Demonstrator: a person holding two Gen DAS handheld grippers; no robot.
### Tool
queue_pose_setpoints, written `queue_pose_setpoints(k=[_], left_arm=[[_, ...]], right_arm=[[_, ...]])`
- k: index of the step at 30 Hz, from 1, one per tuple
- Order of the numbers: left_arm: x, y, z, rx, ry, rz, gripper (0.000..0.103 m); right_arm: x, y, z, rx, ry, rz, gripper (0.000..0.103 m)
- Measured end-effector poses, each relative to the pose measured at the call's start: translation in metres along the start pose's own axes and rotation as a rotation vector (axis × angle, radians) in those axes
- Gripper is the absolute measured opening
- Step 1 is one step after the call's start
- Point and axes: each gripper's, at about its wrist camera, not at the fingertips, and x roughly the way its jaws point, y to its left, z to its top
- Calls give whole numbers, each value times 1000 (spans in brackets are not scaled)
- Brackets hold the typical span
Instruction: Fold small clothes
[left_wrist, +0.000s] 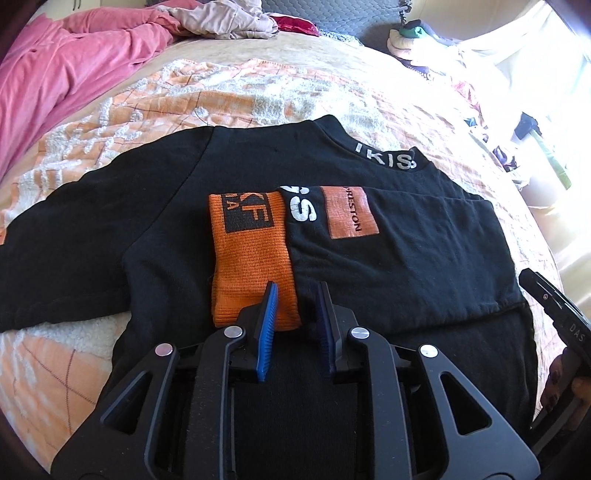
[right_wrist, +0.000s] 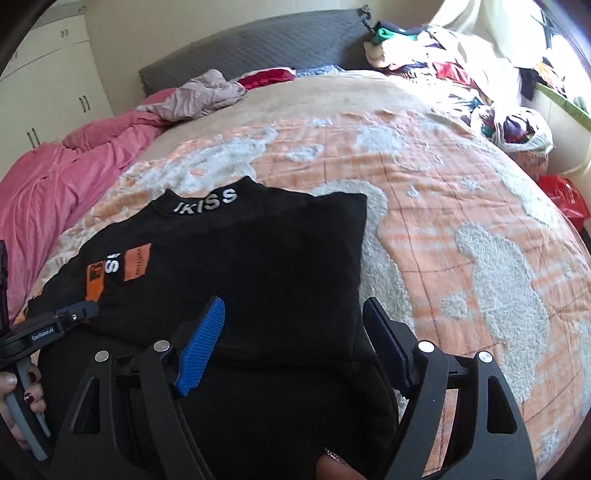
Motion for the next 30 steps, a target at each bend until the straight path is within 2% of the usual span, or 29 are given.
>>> queue_pose_setpoints(k=[4, 13, 15, 18, 20, 22, 24, 27, 30], left_arm=[[-7, 1, 0, -8, -11, -14, 17], [-23, 12, 1, -27, -33, -26, 25], [-25, 15, 0, -30, -38, -23, 33], [-32, 22, -2, -35, -51, -15, 39], [-35, 26, -2, -41, -60, -13, 52], [-38, 29, -3, -34, -66, -11, 58], [-41, 31, -5, -25, -71, -3, 70], [-45, 35, -7, -26, -77, 4, 79], [-48, 42, -9, -36, -83, 10, 82]], right_arm=[[-4, 6, 0, -20, -6, 14, 76], [-12, 19, -3, -40, -33, 34, 86], [-14, 21, -3, -38, -42, 35, 94], [-18, 23, -3, -36, -62, 42, 95], [-21, 25, -3, -38, -75, 47, 96], [-24, 27, -3, -49, -91, 56, 97], [-28, 29, -3, -54, -106, 68, 97], [-32, 31, -2, -54, -119, 92, 98], [-35, 36, -2, -59, -128, 113, 98]])
